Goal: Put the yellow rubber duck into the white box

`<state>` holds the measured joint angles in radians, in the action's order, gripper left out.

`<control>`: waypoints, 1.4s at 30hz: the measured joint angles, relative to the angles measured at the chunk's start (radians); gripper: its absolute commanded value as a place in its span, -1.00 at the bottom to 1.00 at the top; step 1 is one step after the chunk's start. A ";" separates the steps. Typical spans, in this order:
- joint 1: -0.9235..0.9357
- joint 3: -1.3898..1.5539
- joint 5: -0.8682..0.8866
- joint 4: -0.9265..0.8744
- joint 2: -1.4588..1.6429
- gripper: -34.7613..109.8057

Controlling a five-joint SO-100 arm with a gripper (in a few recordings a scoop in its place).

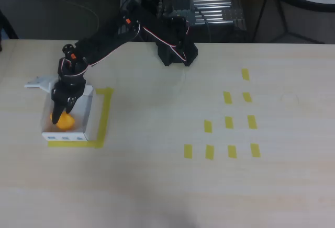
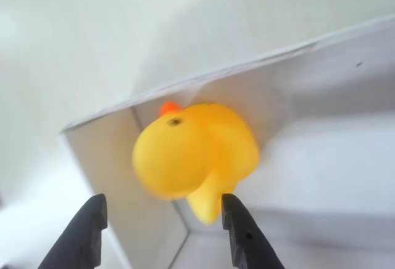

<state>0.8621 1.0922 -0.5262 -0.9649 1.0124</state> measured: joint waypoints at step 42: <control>-0.836 1.945 0.653 -0.080 2.272 -0.52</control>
<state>0.0261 3.0373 0.1273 -1.0446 3.2843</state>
